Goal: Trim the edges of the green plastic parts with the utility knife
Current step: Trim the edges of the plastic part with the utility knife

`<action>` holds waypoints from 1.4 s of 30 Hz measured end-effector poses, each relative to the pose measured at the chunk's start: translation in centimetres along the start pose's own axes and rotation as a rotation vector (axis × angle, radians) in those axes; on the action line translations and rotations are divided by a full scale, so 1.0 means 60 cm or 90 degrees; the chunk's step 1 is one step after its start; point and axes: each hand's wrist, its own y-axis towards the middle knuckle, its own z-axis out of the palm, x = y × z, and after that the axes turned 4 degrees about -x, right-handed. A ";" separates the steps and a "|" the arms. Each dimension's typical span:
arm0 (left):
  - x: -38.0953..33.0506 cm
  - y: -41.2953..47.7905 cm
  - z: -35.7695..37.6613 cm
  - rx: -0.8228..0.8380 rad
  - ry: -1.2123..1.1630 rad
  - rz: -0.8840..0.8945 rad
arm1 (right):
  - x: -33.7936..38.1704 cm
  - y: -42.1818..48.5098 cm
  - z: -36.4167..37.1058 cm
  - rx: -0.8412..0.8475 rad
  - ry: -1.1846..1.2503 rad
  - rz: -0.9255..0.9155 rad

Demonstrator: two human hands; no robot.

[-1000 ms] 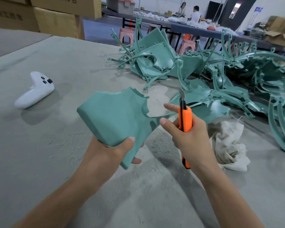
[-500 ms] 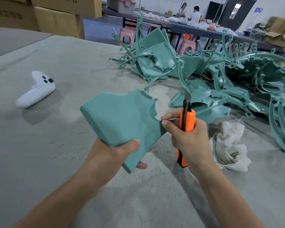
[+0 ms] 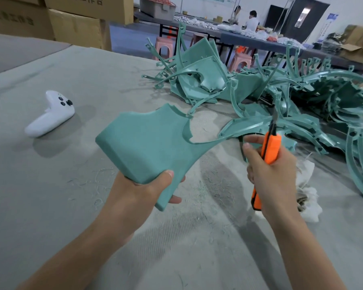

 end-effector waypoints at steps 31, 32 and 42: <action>-0.008 -0.001 0.003 0.039 -0.063 -0.036 | 0.006 -0.036 0.028 0.148 -0.001 -0.110; -0.007 -0.001 0.003 0.047 -0.063 -0.040 | 0.008 -0.036 0.027 0.126 -0.007 -0.105; 0.008 0.006 0.008 -0.047 0.155 0.042 | 0.041 -0.053 0.030 0.180 -0.096 -0.129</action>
